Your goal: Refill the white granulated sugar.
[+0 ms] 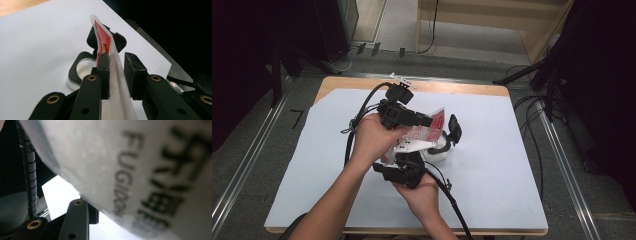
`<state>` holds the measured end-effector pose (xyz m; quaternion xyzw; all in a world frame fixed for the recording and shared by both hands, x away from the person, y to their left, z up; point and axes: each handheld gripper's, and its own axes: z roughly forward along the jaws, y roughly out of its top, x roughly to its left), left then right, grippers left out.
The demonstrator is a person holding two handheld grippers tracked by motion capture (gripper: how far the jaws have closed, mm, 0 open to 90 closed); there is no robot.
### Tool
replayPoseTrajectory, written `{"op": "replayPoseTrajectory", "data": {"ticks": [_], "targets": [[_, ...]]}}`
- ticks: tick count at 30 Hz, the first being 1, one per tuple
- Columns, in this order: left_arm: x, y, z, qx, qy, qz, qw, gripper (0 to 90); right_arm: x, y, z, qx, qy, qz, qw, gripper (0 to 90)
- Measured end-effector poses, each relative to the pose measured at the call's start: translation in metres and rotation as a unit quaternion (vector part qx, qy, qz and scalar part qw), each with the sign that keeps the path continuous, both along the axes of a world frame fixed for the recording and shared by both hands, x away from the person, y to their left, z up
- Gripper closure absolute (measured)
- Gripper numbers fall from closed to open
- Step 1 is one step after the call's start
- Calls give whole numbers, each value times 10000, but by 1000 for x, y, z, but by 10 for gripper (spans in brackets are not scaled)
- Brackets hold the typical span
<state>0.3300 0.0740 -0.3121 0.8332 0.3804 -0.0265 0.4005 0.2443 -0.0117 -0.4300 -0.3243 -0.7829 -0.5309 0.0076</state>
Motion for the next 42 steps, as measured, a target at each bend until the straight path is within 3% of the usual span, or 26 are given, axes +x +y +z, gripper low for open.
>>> {"op": "replayPoseTrajectory", "data": {"ticks": [11, 17, 22, 36, 42], "targets": [[1, 1, -3, -16, -10, 25, 10000, 762, 1, 2, -2, -49, -16, -9, 10000, 634], [0, 2, -2, 86, -72, 31, 9999, 764, 1, 2, -2, -37, -90, 31, 9999, 637], [-1, 7, -5, 21, -2, 30, 10000, 775, 1, 3, -7, -131, -98, 47, 9999, 637], [-1, 20, -7, 85, 225, -11, 9997, 790, -4, 11, -17, -574, -451, 174, 9972, 601], [-2, 24, -7, 166, 302, -36, 9994, 789, -6, 13, -22, -598, -581, 225, 9963, 593]]}}
